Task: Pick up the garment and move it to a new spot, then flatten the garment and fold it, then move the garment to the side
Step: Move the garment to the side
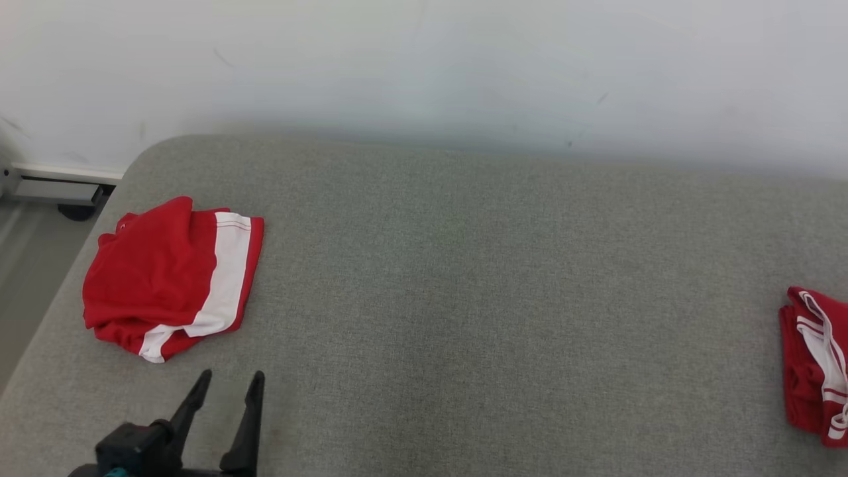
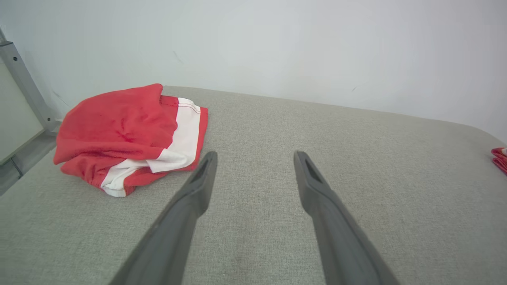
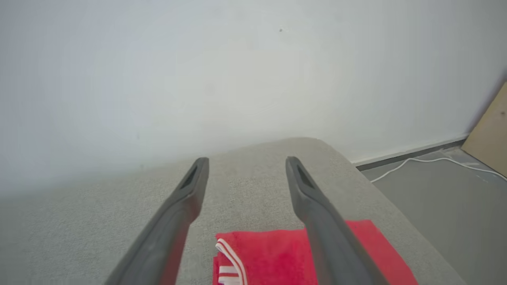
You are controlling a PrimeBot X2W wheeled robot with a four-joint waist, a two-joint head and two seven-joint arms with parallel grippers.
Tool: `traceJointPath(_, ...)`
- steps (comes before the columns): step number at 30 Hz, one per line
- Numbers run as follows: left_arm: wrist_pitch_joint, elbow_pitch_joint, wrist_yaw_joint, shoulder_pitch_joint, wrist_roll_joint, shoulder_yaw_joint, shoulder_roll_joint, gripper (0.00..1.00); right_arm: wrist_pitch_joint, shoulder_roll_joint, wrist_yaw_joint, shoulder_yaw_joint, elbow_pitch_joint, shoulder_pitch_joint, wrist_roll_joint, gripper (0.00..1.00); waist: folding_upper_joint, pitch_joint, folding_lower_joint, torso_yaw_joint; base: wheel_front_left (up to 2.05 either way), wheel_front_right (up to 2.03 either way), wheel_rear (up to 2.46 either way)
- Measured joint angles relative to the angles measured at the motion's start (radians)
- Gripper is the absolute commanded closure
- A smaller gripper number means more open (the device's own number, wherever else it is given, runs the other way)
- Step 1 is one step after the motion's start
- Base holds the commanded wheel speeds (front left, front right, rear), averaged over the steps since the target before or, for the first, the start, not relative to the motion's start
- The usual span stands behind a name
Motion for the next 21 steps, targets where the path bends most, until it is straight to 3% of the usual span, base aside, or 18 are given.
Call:
traceJointPath(6,-0.048,0.007,0.016,0.002,-0.001,0.037,-0.014,0.0,-0.063,0.114,0.075,0.085,-0.105,0.086,-0.003,0.0,0.0,-0.039,-0.0001,-0.011,0.0,0.0,0.0)
traceJointPath(10,-0.062,0.014,0.025,0.013,-0.001,0.052,-0.016,0.0,-0.093,0.19,0.089,0.146,-0.171,0.148,-0.003,0.0,-0.0001,-0.066,-0.0001,-0.028,0.0,0.0,0.0)
traceJointPath(21,-0.101,0.028,0.033,0.053,0.001,0.065,-0.03,0.0,-0.167,0.293,0.101,0.215,-0.28,0.348,-0.001,0.0,-0.0001,-0.137,-0.0001,-0.067,0.0,0.0,0.0)
